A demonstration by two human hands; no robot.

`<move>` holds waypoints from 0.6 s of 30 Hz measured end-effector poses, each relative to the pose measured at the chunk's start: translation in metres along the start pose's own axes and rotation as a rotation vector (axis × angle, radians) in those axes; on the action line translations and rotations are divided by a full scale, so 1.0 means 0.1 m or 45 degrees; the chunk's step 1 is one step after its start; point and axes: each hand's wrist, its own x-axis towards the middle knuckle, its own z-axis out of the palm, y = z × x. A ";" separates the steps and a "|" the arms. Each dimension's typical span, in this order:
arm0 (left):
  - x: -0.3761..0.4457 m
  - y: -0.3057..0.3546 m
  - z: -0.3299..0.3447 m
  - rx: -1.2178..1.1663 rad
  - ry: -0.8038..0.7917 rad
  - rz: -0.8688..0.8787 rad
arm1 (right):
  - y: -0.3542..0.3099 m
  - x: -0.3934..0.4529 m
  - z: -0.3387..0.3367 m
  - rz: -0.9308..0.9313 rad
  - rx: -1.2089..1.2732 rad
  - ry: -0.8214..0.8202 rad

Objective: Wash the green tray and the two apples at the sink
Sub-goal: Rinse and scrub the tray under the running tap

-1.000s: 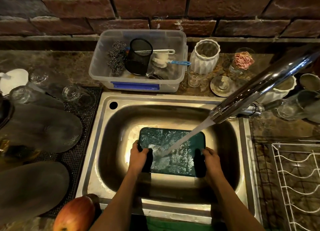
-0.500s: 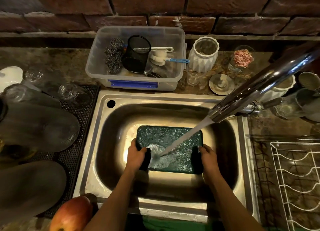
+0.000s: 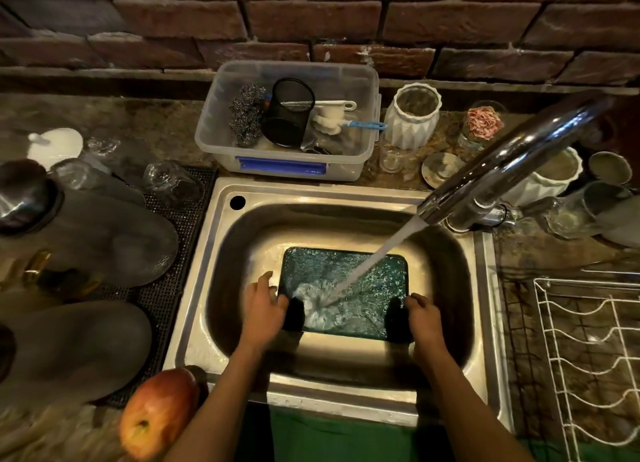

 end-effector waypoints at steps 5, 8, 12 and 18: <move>-0.56 -0.04 -0.13 0.226 0.057 0.322 | -0.17 -0.25 -0.11 -0.045 0.036 0.017; -0.86 -0.13 -0.08 0.422 0.119 0.431 | -0.34 -0.42 -0.21 -0.138 0.096 0.033; -1.15 -0.20 0.01 0.728 0.248 0.520 | -0.62 -0.56 -0.36 -0.269 0.183 -0.042; -1.40 -0.30 0.19 0.857 0.204 0.571 | -1.08 -0.55 -0.60 -0.431 0.293 0.029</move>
